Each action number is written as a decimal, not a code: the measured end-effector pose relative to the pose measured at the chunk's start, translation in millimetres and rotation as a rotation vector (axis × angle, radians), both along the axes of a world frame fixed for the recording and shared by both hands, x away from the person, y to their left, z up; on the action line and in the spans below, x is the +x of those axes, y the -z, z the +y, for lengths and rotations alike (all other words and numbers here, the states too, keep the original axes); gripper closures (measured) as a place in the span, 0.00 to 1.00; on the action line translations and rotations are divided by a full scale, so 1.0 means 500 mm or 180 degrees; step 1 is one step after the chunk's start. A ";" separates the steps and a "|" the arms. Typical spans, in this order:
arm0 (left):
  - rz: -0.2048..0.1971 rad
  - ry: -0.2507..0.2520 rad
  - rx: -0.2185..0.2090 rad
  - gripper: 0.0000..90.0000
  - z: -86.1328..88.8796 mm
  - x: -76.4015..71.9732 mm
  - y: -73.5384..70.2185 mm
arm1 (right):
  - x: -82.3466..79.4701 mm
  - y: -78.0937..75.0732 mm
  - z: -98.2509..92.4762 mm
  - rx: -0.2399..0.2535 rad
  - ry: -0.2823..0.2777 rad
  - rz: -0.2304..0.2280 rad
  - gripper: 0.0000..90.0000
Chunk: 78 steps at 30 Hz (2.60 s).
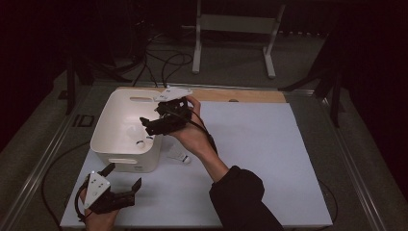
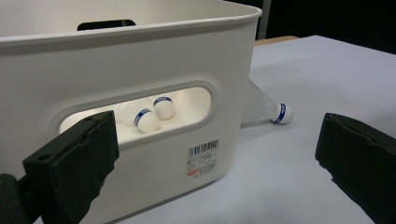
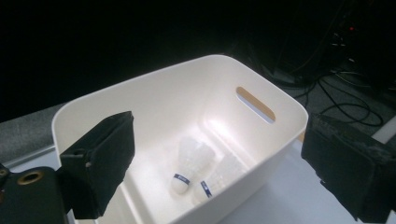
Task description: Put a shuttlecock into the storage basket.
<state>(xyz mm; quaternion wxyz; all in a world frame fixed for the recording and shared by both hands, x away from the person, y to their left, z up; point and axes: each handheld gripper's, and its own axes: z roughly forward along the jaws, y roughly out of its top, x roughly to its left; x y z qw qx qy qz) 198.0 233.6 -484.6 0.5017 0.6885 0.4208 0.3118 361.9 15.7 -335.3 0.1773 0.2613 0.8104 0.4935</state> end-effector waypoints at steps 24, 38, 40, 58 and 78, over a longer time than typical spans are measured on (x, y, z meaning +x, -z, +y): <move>-0.0004 0.0000 -0.0002 0.00 0.000 0.001 0.000 | 0.025 0.022 -0.046 -0.0315 0.0226 -0.0106 0.11; -0.0004 -0.0007 -0.0005 0.00 0.000 0.001 0.001 | 0.037 0.043 -0.055 -0.0378 0.0294 -0.0035 0.11; -0.0011 -0.0001 -0.0005 0.00 0.000 0.001 0.000 | 0.038 0.046 -0.056 -0.0378 0.0307 -0.0028 0.11; -0.0008 -0.0007 -0.0010 0.00 0.000 0.001 0.000 | 0.044 0.060 -0.057 -0.0444 0.0370 0.0011 0.11; 0.0002 -0.0002 -0.0007 0.00 0.000 0.000 0.000 | 0.047 0.081 -0.057 -0.0532 0.0398 0.0091 0.11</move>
